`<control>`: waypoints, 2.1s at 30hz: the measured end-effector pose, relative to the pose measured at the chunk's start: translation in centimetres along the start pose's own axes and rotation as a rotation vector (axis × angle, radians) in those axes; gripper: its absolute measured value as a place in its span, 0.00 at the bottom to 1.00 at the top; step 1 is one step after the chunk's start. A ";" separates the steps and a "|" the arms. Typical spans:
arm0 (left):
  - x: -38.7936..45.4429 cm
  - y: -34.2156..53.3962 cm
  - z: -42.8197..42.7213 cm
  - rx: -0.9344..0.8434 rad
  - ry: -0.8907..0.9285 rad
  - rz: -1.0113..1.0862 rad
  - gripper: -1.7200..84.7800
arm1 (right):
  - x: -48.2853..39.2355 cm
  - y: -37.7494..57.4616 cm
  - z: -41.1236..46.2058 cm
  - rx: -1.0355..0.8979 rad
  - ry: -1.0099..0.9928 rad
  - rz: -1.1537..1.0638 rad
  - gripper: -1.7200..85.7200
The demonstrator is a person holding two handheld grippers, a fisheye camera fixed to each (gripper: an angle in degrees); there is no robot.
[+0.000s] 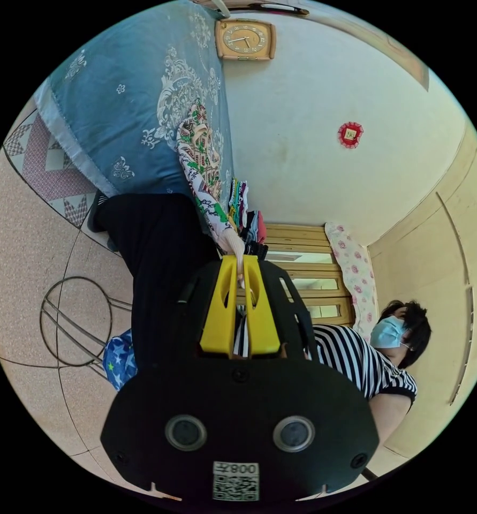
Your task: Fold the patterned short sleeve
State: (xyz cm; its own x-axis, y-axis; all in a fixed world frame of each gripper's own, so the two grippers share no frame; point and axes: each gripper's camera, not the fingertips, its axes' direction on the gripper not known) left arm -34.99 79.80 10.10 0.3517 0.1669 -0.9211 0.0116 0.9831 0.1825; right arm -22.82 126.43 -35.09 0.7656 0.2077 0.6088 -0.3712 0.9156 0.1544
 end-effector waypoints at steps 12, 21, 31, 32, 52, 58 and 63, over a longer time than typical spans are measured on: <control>0.7 -5.2 1.5 -0.008 0.013 -0.029 0.05 | 0.8 -6.4 -0.4 -0.002 -0.009 0.033 0.03; 2.5 -11.5 3.2 -0.009 0.022 -0.006 0.05 | 1.0 -13.6 -0.7 0.003 -0.028 0.019 0.03; 6.1 -25.2 7.6 -0.044 0.008 0.100 0.05 | 1.1 -26.1 -0.9 -0.002 0.005 -0.055 0.03; 6.5 -27.2 8.3 -0.050 0.003 0.112 0.05 | 1.2 -28.0 -0.9 -0.002 0.015 -0.063 0.03; 4.2 -60.5 20.2 -0.077 -0.142 0.102 0.05 | 12.9 -62.0 2.6 -0.043 0.096 0.021 0.03; 1.4 -67.1 22.2 -0.061 -0.169 0.054 0.05 | 17.3 -69.3 4.0 -0.065 0.110 0.064 0.03; -0.6 -71.1 23.6 -0.044 -0.175 0.020 0.05 | 21.3 -73.9 4.4 -0.059 0.112 0.129 0.04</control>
State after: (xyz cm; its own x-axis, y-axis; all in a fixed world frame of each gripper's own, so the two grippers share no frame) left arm -13.91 8.07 5.80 0.5095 0.1742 -0.8427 -0.0369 0.9828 0.1809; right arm 18.61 61.65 -30.12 0.7685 0.3590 0.5296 -0.4414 0.8967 0.0326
